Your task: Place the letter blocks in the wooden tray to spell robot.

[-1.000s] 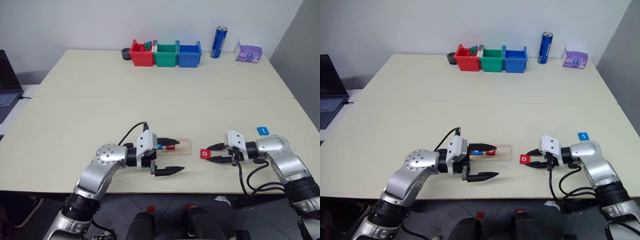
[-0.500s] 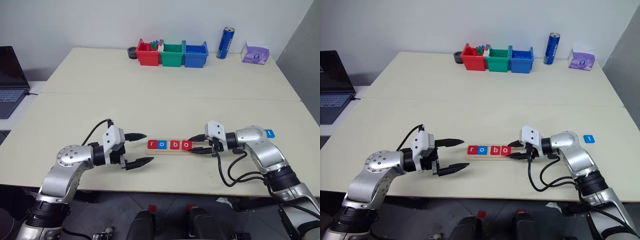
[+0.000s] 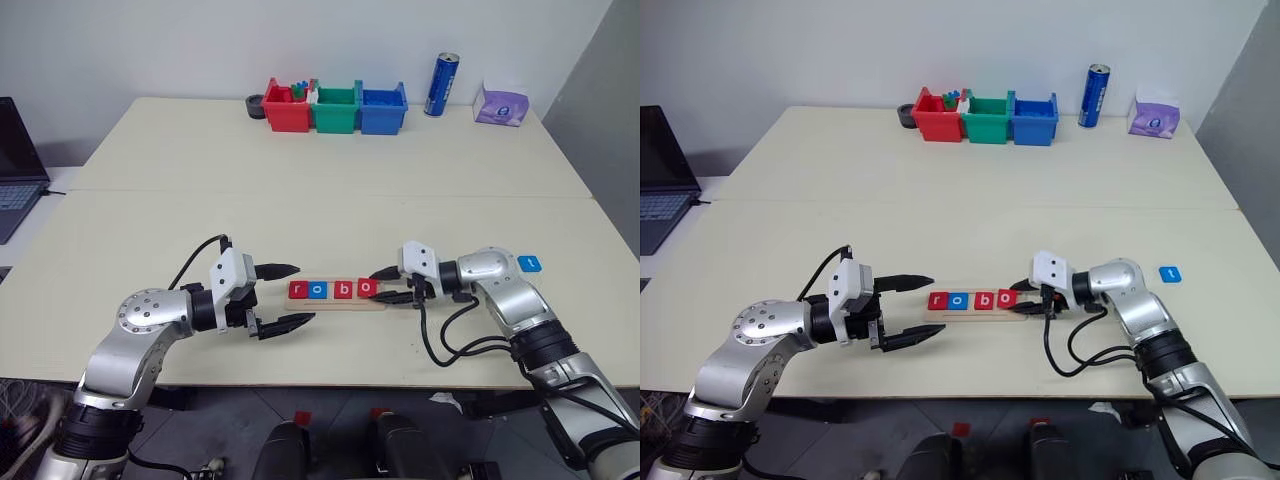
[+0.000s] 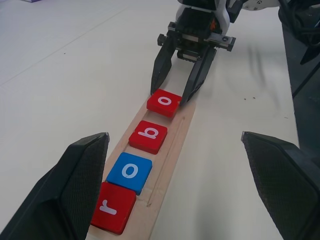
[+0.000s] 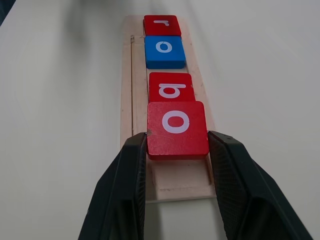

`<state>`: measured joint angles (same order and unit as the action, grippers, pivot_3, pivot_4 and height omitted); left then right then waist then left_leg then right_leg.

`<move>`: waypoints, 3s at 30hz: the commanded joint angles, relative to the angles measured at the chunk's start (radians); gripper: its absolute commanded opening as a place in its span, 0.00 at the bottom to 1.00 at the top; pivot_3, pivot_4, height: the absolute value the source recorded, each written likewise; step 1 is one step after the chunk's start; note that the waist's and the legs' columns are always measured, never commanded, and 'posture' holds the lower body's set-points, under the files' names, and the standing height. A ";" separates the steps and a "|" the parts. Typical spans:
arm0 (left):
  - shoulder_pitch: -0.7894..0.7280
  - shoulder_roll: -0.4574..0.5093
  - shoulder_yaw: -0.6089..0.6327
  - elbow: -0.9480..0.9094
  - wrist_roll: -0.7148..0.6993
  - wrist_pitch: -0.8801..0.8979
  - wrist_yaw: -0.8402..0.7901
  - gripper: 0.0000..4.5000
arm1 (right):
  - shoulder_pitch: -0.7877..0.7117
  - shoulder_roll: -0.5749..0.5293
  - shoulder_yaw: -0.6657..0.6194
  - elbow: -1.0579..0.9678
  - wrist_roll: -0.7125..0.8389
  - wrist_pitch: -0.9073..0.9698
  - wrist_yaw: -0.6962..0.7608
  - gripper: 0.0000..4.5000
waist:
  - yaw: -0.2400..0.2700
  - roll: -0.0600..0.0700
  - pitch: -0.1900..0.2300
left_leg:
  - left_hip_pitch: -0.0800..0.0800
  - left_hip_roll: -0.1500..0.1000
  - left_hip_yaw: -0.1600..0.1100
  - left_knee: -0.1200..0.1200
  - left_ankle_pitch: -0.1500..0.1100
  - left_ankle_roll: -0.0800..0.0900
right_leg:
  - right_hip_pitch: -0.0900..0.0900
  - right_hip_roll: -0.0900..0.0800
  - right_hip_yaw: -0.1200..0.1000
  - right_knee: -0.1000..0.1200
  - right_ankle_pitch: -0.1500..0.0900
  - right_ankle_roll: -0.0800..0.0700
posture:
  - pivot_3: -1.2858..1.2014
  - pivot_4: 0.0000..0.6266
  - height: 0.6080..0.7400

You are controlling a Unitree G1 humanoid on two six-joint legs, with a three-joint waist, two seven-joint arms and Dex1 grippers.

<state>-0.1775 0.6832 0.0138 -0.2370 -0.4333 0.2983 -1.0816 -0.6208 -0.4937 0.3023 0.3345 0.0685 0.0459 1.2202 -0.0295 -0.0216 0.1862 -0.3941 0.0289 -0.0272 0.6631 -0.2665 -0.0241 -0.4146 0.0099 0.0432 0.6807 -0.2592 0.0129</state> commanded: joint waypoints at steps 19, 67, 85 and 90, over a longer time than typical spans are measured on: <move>-0.001 0.001 0.009 -0.012 -0.003 -0.021 0.004 1.00 | -0.056 0.007 -0.009 0.058 -0.014 -0.046 0.026 0.70 | 0.000 0.000 0.000 | 0.000 0.000 0.000 0.000 0.000 0.000 | 0.000 0.000 0.000 0.000 0.000 0.000 | 0.52 0.24 1.00; -0.005 -0.004 -0.020 0.000 0.007 -0.047 0.003 1.00 | 0.004 0.001 -0.016 -0.037 -0.004 0.018 -0.028 0.01 | -0.001 0.000 0.000 | 0.000 0.000 0.000 0.000 0.000 0.000 | 0.000 0.000 0.000 0.000 0.000 0.000 | 0.52 0.24 1.00; 0.029 0.012 -0.003 -0.006 0.000 -0.048 0.004 1.00 | 0.001 -0.031 -0.027 0.008 -0.011 -0.019 -0.017 0.01 | -0.001 0.000 0.000 | 0.000 0.000 0.000 0.000 0.000 0.000 | 0.000 0.000 0.000 0.000 0.000 0.000 | 0.52 0.24 1.00; 0.025 0.010 -0.004 -0.005 0.000 -0.047 0.005 1.00 | 0.001 -0.024 -0.020 0.032 -0.016 -0.036 -0.024 0.01 | -0.001 0.000 0.000 | 0.000 0.000 0.000 0.000 0.000 0.000 | 0.000 0.000 0.000 0.000 0.000 0.000 | 0.52 0.24 1.00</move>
<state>-0.1484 0.6936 -0.0019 -0.2125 -0.4217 0.2569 -1.0798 -0.6104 -0.5107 0.2925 0.3575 0.0605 0.0207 1.1977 -0.0309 -0.0215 0.1862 -0.3936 0.0289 -0.0271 0.6632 -0.2665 -0.0241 -0.4144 0.0098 0.0432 0.6811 -0.2591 0.0128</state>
